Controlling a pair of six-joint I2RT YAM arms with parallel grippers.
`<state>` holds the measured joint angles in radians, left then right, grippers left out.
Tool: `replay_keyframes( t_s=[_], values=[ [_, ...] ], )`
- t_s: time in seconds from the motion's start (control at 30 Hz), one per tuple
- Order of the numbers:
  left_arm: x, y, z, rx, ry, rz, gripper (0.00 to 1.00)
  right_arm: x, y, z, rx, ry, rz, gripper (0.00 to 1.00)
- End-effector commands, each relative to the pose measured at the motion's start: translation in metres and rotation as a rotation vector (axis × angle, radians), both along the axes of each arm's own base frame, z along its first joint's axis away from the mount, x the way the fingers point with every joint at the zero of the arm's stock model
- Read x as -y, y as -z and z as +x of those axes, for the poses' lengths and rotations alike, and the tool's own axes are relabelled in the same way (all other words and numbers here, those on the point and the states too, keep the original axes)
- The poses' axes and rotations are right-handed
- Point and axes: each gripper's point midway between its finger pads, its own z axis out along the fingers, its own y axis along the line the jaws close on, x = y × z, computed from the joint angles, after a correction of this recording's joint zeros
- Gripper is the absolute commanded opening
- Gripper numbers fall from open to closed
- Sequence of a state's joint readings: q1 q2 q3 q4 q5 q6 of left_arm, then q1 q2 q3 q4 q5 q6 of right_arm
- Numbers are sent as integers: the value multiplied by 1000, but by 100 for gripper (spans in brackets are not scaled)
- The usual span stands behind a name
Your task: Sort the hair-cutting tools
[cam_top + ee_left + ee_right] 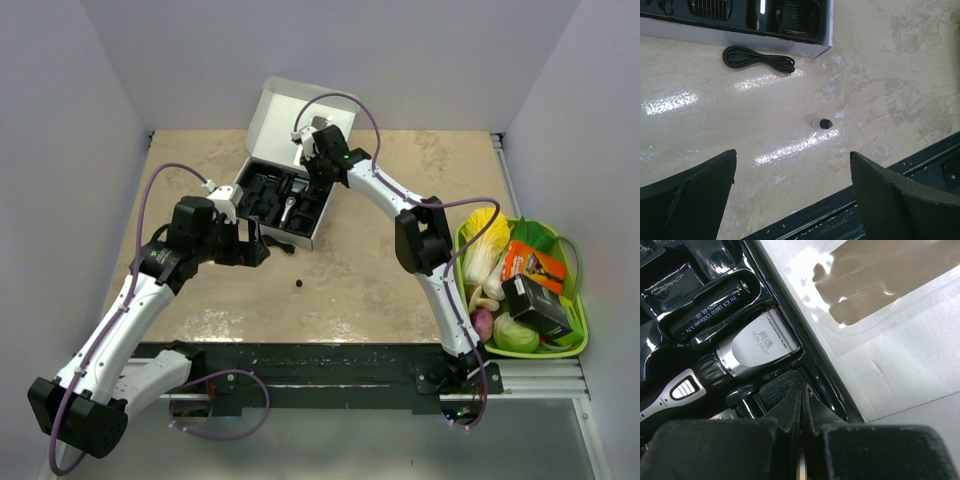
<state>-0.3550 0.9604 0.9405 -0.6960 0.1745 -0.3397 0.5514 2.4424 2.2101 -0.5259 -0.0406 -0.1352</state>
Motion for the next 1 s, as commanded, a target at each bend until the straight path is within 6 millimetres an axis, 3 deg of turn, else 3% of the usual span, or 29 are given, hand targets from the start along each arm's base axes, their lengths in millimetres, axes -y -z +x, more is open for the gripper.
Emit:
replay_keyframes(
  t_s=[0.0,0.07,0.1,0.17,0.2,0.3,0.47,0.57,0.6,0.63,0.7,0.73,0.77,0.8,0.83,0.87,0.9,0.97],
  values=[
    [3,-17,3,62,11,-20,100,0,-39,2,53,30,41,0],
    [2,-23,4,75,8,-18,100,1,-51,2,71,36,53,0],
    [1,-25,4,78,7,-18,100,0,-68,-1,92,38,74,0],
    [1,-31,4,89,6,-20,100,2,-79,-5,100,40,84,0],
    [0,-31,4,91,1,-15,100,2,-93,-8,116,42,102,0],
    [-3,-36,7,108,-16,-4,100,0,-107,-21,117,44,122,0],
    [-18,-46,24,130,-117,49,100,6,-136,-51,109,65,166,22],
    [-35,-52,47,132,-224,135,100,12,-144,-70,96,95,197,34],
    [-37,-45,58,102,-247,175,98,15,-146,-74,104,115,199,35],
    [-36,-58,67,114,-261,170,96,21,-147,-85,105,122,198,35],
    [-35,-53,86,89,-287,184,88,24,-154,-94,115,132,217,35],
    [-33,-65,96,111,-309,159,84,28,-147,-100,99,136,210,34],
    [-34,-66,105,114,-324,152,80,29,-163,-109,123,128,231,34],
    [-38,-66,119,108,-355,149,69,35,-155,-115,116,143,216,34],
    [-42,-69,129,112,-384,133,63,37,-157,-119,120,148,218,34],
    [-49,-68,138,105,-407,128,58,41,-173,-125,151,149,243,34],
    [-62,-65,155,86,-441,114,51,44,-162,-132,130,155,232,34],
    [-78,-61,174,76,-492,99,44,50,-164,-140,133,166,237,35]
  ],
)
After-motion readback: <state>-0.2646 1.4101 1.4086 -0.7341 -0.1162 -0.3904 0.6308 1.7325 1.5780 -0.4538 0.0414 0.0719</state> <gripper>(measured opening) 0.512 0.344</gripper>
